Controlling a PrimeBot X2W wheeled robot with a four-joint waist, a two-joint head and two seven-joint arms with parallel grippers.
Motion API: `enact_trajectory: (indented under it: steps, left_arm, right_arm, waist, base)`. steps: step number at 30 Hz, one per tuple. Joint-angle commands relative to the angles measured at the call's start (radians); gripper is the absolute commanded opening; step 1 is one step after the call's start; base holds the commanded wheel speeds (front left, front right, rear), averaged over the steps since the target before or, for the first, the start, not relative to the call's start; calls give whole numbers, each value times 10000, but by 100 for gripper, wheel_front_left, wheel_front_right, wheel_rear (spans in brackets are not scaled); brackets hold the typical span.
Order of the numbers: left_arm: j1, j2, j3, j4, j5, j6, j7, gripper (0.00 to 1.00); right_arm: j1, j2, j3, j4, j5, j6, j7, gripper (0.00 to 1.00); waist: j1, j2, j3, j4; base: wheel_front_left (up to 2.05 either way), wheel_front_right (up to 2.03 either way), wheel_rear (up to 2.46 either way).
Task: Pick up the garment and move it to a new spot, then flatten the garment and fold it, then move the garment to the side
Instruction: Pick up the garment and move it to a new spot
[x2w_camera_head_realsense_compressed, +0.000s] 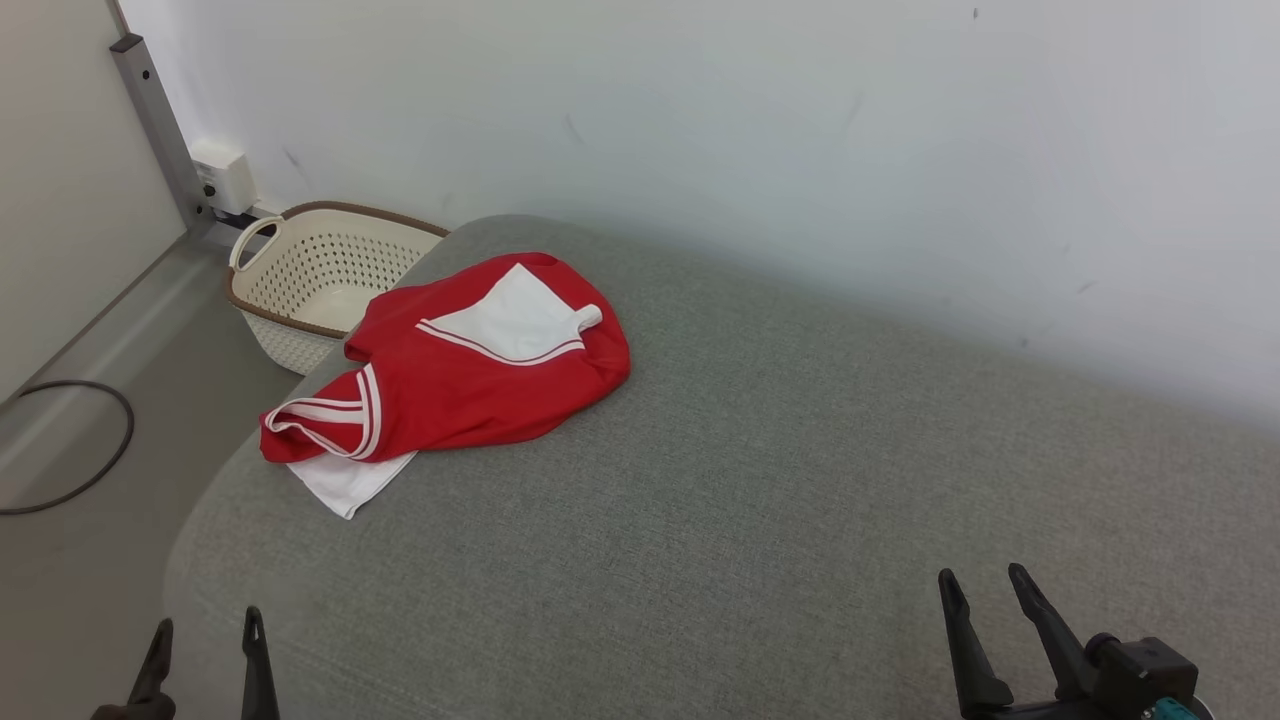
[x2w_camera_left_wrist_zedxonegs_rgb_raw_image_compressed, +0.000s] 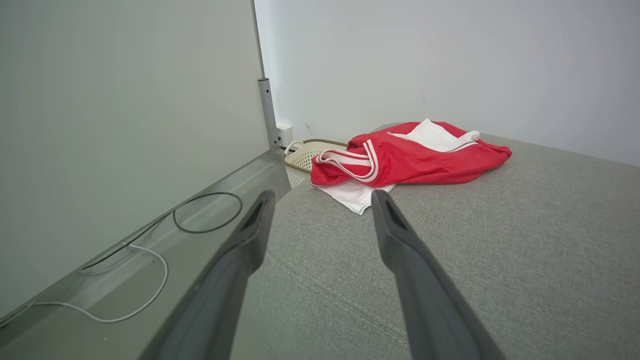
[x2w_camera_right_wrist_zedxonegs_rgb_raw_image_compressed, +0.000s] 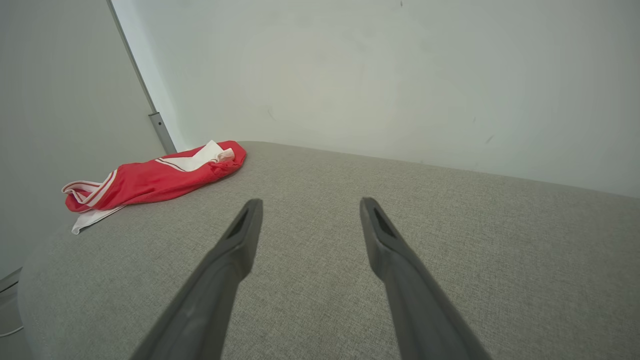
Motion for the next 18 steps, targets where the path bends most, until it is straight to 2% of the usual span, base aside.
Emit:
enact_trajectory:
  steps: [1,11,18]
  left_arm:
    - [-52,-45,-29,-66,-69,-2,-187,100]
    - [-1564,-16,-8,544,-440,-254,-827,100]
    - [-3394,282,180,1338,-759,-548,-1067,100]
  right_arm:
    - [-131,-24,80,16,49,-7,-22,100]
    - [-427,-194,429,-94,69,-7,39,100]
    - [-803,-347,738,-356,119,-7,80,100]
  waist:
    - [-1,-1,16,-65]
    - [-1,-1,320,-946]
    - [-1,-1,962,-2178]
  base:
    - [0,0,0]
    - [0,0,0]
    - [0,0,0]
